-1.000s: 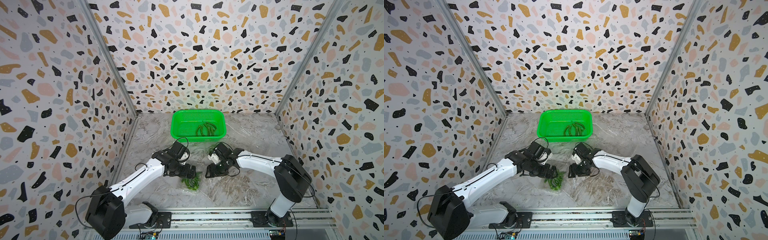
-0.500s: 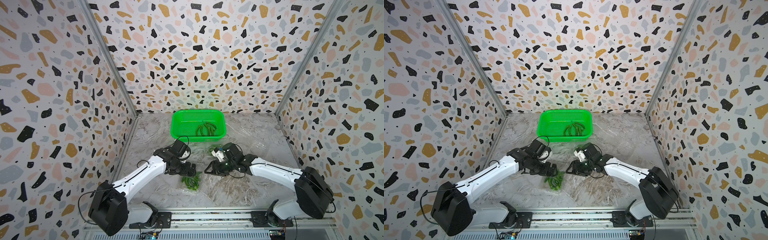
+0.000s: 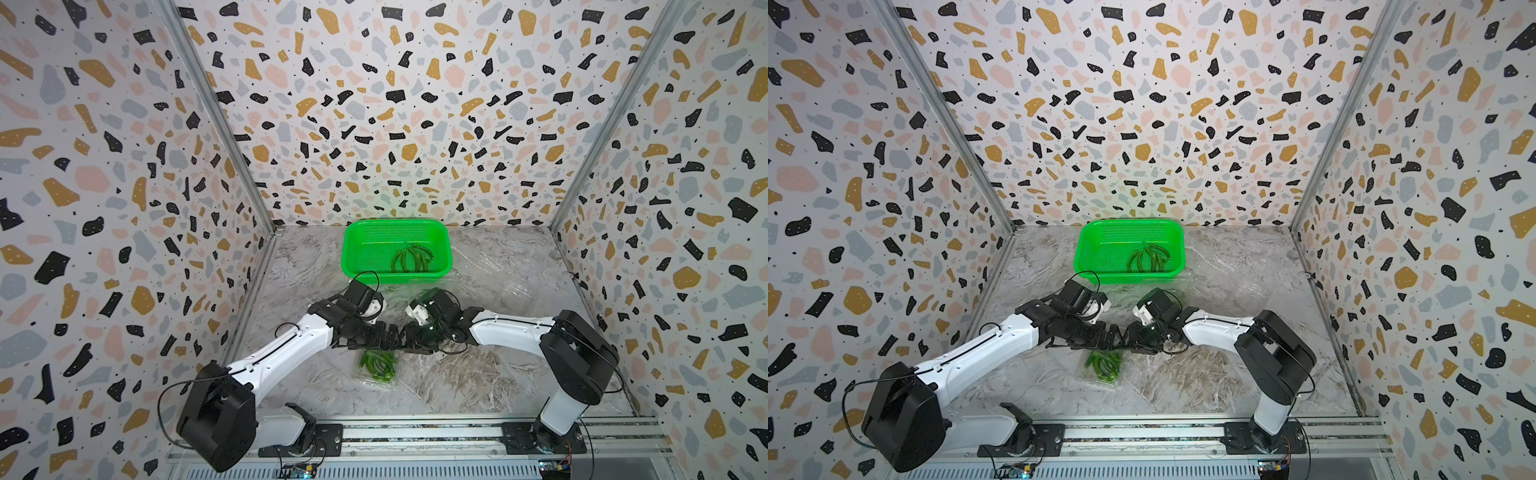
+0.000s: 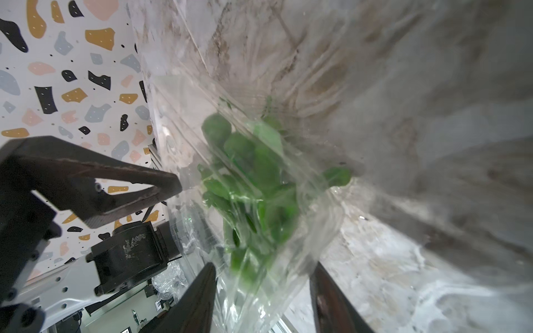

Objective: Take small green peppers out of containers
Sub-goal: Adjust the packing box at the center of the board, then open the packing box at the center of the board.

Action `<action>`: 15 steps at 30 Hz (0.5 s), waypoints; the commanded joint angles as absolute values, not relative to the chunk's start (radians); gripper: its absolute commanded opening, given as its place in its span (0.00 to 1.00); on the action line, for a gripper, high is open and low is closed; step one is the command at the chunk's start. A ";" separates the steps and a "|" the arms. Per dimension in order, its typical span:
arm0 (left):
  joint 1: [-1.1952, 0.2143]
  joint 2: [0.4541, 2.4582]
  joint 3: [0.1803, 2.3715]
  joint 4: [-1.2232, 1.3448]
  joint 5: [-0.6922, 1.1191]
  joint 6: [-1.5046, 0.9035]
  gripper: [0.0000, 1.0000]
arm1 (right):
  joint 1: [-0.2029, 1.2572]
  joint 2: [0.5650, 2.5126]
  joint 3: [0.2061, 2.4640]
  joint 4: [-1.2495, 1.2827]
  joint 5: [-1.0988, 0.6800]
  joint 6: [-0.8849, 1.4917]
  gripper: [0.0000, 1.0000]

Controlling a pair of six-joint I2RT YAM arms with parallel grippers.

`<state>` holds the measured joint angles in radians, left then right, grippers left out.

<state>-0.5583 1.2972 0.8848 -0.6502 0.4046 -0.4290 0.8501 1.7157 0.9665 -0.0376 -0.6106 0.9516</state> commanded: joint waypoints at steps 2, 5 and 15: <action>-0.563 1.257 0.905 -0.696 0.354 -0.403 0.99 | 0.861 1.678 1.033 -0.059 -0.588 0.960 0.54; -0.561 1.217 0.953 -0.799 0.209 -0.387 1.00 | 0.850 1.638 1.023 -0.131 -0.561 0.944 0.54; -0.472 1.180 0.925 -0.815 0.229 -0.359 0.99 | 0.867 1.546 0.995 -0.191 -0.520 0.979 0.61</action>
